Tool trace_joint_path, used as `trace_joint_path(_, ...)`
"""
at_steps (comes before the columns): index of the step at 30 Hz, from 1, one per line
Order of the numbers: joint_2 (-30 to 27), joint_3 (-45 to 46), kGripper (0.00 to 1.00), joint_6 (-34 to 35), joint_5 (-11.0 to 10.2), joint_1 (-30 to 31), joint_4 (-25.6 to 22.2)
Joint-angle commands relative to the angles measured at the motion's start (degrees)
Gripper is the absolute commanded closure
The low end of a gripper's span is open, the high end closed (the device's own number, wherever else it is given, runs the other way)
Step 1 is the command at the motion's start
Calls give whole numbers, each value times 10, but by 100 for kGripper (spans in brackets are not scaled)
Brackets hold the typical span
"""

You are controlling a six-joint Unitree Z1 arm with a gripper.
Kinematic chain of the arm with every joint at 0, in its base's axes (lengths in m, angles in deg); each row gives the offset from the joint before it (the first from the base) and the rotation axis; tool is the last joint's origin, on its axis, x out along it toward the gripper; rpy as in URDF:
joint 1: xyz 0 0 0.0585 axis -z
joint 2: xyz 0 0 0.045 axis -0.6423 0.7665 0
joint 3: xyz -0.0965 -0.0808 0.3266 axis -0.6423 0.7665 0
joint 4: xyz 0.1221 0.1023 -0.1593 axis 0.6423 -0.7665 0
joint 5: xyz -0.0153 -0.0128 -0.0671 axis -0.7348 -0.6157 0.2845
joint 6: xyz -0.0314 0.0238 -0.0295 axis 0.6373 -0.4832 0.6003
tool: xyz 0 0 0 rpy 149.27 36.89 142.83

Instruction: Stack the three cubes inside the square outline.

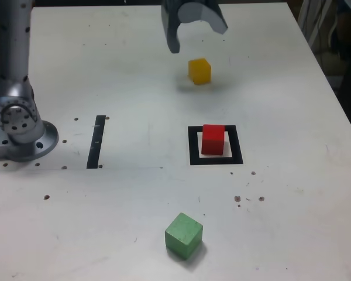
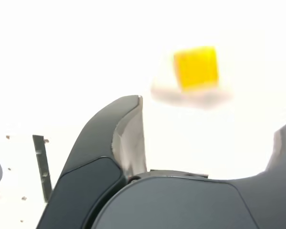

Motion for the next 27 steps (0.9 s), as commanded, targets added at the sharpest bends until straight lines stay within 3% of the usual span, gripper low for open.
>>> trace_joint_path(1,23,-18,1,-8,6,-12,-1)
trace_joint_path(7,76,-28,2,-20,24,-47,-3)
trace_joint_path(16,115,-20,3,-23,36,-38,9)
trace_joint_path(27,169,-43,15,-1,26,-29,17)
